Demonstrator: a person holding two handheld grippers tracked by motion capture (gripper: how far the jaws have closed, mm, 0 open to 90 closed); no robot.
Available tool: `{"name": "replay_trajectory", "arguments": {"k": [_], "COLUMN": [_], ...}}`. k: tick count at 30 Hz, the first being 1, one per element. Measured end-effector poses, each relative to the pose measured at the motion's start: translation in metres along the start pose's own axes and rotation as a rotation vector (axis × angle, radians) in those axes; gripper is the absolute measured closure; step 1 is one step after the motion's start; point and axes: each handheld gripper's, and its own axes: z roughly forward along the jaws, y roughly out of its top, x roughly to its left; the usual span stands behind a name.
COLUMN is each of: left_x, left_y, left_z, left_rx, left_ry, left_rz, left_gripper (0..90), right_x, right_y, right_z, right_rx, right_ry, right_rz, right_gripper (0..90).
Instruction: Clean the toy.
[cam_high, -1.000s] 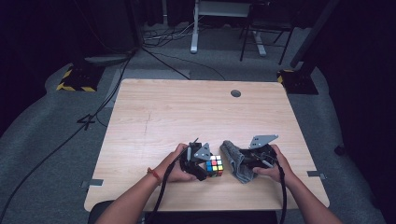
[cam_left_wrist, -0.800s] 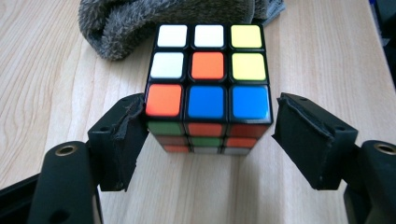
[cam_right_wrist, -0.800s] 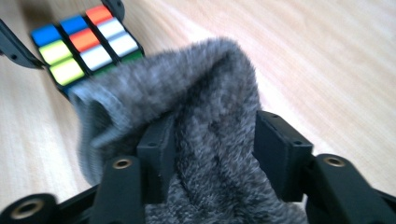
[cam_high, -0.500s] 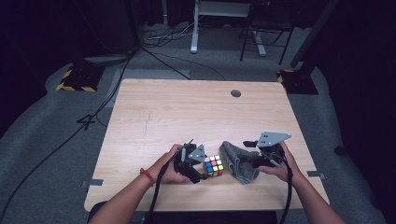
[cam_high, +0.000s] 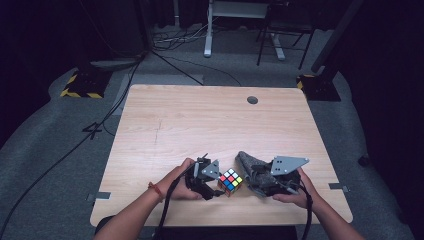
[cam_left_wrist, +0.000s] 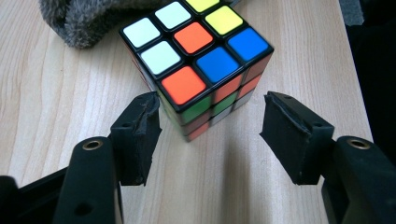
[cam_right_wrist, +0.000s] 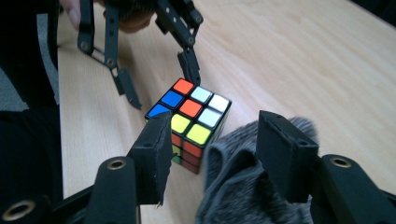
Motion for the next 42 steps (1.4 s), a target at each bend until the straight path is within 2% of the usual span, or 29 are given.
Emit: {"name": "replay_trajectory", "arguments": {"k": [1,3,4,7,10,11,12,14,17,21,24,29,31,36,39,42], "left_x": [-0.001,-0.002,-0.001,0.005,0.015,0.017,0.02,0.023,0.026,0.025,0.023,0.024,0.023,0.023,0.021,0.021], "left_y": [0.0,0.001,0.001,0.001,0.006,0.008,0.011,0.015,0.022,0.024,0.023,0.021,0.02,0.017,0.015,0.013], "left_z": [0.001,0.002,0.001,-0.003,-0.005,-0.005,-0.004,-0.001,0.007,0.013,0.018,0.019,0.019,0.019,0.018,0.015], "left_rx": [0.001,0.018,0.018,-0.026,-0.081,-0.091,-0.095,-0.106,-0.076,-0.041,-0.012,-0.015,-0.004,-0.013,0.013,0.025], "left_ry": [-0.005,0.014,0.018,0.017,0.008,0.001,-0.003,-0.017,-0.054,-0.098,-0.09,-0.126,-0.101,-0.105,-0.096,-0.091], "left_rz": [0.001,0.013,0.015,0.004,-0.013,-0.005,0.013,0.022,0.064,0.098,0.117,0.091,0.085,0.064,0.079,0.066], "left_gripper": [36.8,34.7,31.3,27.3,18.3,15.4,16.0,15.7,15.2,15.7,14.4,8.9,8.8,8.8,4.6,4.5], "right_x": [0.002,0.002,0.002,0.002,0.0,0.0,0.001,0.0,0.0,0.0,0.0,-0.001,-0.002,-0.001,-0.002,-0.003], "right_y": [-0.003,-0.007,-0.01,-0.016,-0.021,-0.023,-0.023,-0.023,-0.022,-0.022,-0.022,-0.022,-0.022,-0.021,-0.02,-0.019], "right_z": [0.003,0.008,0.011,0.019,0.028,0.031,0.034,0.037,0.041,0.045,0.049,0.051,0.051,0.055,0.057,0.059], "right_rx": [0.01,0.023,0.034,0.063,0.094,0.107,0.115,0.119,0.125,0.13,0.138,0.148,0.148,0.15,0.15,0.149], "right_ry": [0.007,0.007,0.015,0.015,0.019,0.019,0.012,0.017,0.007,0.008,0.006,-0.011,-0.029,-0.036,-0.05,-0.057], "right_rz": [-0.004,-0.001,0.005,0.008,0.006,0.002,-0.007,-0.008,-0.012,-0.001,-0.01,-0.011,0.001,-0.002,0.003,0.011], "right_gripper": [46.6,46.8,46.7,46.7,46.4,46.3,46.3,46.1,46.1,46.0,45.6,45.3,45.7,45.2,44.9,44.5]}}
